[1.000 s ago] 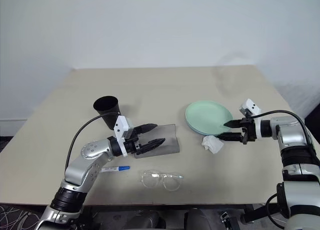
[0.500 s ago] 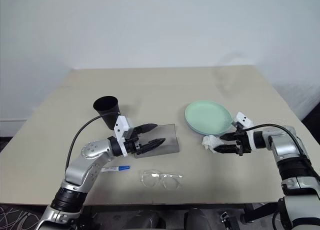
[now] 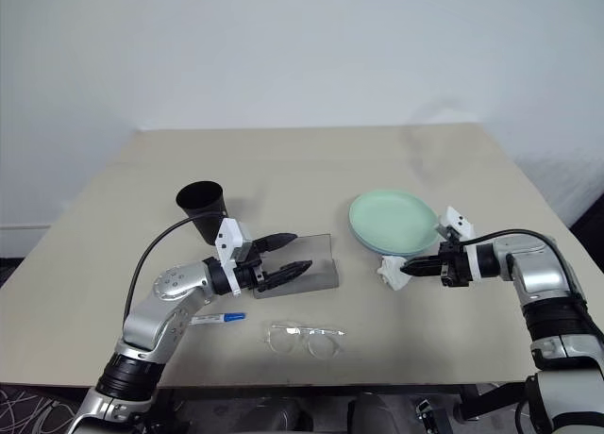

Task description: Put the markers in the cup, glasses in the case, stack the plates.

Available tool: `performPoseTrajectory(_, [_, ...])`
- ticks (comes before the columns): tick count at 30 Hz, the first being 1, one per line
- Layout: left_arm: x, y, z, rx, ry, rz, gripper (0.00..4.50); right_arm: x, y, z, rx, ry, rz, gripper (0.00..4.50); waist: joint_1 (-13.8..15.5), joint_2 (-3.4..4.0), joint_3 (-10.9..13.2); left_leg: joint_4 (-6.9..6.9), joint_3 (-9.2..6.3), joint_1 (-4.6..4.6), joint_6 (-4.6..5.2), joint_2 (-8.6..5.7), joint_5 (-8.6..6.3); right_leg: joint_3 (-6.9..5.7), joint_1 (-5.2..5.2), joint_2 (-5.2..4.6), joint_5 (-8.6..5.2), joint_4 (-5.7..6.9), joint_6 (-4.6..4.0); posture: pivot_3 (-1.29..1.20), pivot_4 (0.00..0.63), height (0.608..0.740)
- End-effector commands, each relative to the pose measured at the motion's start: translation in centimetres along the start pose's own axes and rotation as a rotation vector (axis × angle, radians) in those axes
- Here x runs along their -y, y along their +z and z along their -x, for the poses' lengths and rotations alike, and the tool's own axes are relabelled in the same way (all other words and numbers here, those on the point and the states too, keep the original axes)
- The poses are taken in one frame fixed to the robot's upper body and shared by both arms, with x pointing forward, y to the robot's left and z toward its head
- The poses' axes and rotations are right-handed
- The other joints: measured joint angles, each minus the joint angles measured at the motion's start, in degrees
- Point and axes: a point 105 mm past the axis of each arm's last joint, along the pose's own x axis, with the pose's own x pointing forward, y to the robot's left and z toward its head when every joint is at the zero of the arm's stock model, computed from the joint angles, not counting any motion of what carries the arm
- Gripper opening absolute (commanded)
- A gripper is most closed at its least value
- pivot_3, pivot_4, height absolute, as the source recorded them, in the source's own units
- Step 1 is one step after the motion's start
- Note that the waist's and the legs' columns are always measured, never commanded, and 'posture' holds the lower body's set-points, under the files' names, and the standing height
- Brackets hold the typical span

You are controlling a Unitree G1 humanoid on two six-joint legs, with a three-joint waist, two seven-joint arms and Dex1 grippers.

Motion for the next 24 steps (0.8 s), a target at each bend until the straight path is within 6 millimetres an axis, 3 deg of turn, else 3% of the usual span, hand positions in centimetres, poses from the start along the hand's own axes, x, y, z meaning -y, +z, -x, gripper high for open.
performPoseTrajectory(1, [-0.2,1.2,-0.1,0.033,0.001,-0.042,3.47,-0.3,3.3,1.5,0.113,-0.007,0.064,0.03,0.0,-0.01,0.0,0.0,0.0,0.0,0.0,0.0,0.0,0.0,0.0,0.0,0.0,0.0,0.0,0.0,0.0,0.74])
performPoseTrajectory(7, [-0.2,1.2,-0.2,0.034,-0.002,-0.042,3.47,0.4,5.4,2.4,0.179,-0.055,0.09,0.03,0.0,-0.04,0.0,0.01,-0.01,0.0,-0.01,0.04,0.0,-0.03,0.01,-0.02,0.01,0.0,0.0,0.0,0.0,0.74])
performPoseTrajectory(13, [-0.3,1.1,-0.1,0.033,0.001,-0.044,3.47,1.5,3.6,2.4,0.089,-0.109,0.068,0.03,0.3,-0.06,0.0,0.01,0.01,-0.02,0.0,0.04,0.0,-0.02,-0.01,-0.01,0.01,-0.02,0.0,0.0,0.0,0.74])
performPoseTrajectory(16, [-0.3,1.1,-0.1,0.032,0.001,-0.044,3.47,1.3,2.1,2.2,0.042,-0.089,0.024,0.63,0.4,-0.06,0.0,0.0,0.01,-0.03,0.0,0.04,0.0,-0.01,-0.03,-0.01,0.01,-0.02,-0.01,0.0,0.0,0.74])
performPoseTrajectory(22, [-0.3,1.0,-0.2,0.03,-0.001,-0.041,3.47,1.5,0.7,1.6,0.0,-0.099,0.002,2.59,0.3,-0.05,0.0,0.01,0.03,-0.03,0.0,0.04,0.0,-0.01,-0.02,-0.01,0.02,-0.01,0.0,0.0,0.0,0.74])
performPoseTrajectory(24, [-0.3,1.0,-0.2,0.029,-0.002,-0.041,3.47,1.5,0.3,1.4,-0.014,-0.098,0.0,2.59,0.3,-0.05,0.0,0.01,0.05,-0.02,0.0,0.04,0.0,0.01,-0.03,-0.01,0.02,-0.01,-0.01,0.0,0.0,0.74])
